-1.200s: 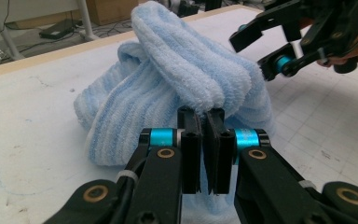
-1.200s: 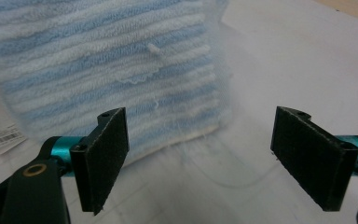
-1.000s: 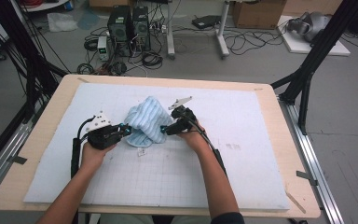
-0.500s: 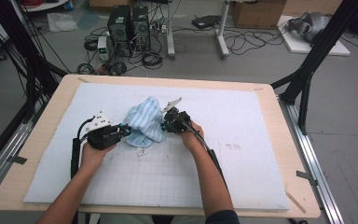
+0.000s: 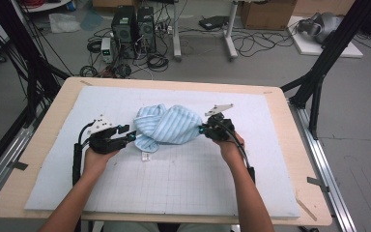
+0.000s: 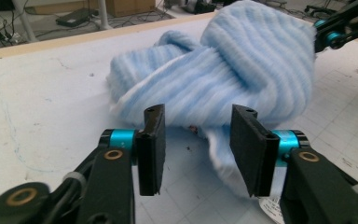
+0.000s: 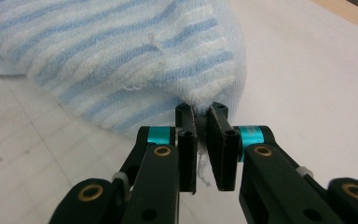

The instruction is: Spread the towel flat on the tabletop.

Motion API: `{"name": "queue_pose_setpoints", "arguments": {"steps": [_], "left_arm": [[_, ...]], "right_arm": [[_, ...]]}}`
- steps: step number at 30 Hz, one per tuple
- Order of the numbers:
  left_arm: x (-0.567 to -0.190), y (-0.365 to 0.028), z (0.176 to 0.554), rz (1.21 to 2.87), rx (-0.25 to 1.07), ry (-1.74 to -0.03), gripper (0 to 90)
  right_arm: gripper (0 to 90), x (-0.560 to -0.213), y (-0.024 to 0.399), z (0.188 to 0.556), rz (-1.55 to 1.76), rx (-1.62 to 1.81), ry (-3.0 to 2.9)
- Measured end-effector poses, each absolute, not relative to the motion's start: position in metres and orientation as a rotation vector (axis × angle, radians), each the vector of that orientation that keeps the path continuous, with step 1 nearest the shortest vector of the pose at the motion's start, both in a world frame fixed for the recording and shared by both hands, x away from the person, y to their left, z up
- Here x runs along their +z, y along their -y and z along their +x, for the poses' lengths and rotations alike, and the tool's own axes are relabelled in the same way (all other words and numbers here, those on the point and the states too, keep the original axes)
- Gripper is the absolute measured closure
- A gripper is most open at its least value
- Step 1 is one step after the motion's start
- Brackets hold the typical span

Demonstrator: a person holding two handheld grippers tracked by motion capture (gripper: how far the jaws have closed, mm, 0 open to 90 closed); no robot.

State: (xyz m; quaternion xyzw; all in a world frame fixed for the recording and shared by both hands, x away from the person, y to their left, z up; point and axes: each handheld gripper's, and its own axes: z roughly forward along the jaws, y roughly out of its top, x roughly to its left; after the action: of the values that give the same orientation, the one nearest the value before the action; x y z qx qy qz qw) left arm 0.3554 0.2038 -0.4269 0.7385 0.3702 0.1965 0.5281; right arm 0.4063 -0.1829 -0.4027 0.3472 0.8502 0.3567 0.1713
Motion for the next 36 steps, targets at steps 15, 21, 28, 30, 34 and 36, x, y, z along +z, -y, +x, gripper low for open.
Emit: {"name": "queue_pose_setpoints", "arguments": {"steps": [15,21,28,30,34,36], "left_arm": [[-0.442,-0.178,0.362,1.916,0.432,-0.885,37.8],[-0.444,-0.177,0.362,2.004,0.465,-0.849,81.9],[-0.437,-0.19,0.362,1.91,0.455,-0.893,82.7],[-0.436,-0.192,0.361,1.906,0.46,-0.892,82.7],[-0.435,-0.195,0.36,1.888,0.462,-0.894,82.8],[-0.434,-0.198,0.36,1.876,0.462,-0.901,82.8]], "right_arm": [[82.5,-0.413,0.22,0.38,1.097,0.966,-2.355],[58.7,-0.411,0.225,0.373,1.08,0.965,-2.35],[28.5,-0.397,0.209,0.38,0.976,1.108,-2.272],[24.3,-0.4,0.199,0.387,0.954,1.104,-2.288],[22.9,-0.416,0.178,0.407,0.959,1.021,-2.347],[23.5,-0.424,0.17,0.417,0.984,0.955,-2.373]]}}
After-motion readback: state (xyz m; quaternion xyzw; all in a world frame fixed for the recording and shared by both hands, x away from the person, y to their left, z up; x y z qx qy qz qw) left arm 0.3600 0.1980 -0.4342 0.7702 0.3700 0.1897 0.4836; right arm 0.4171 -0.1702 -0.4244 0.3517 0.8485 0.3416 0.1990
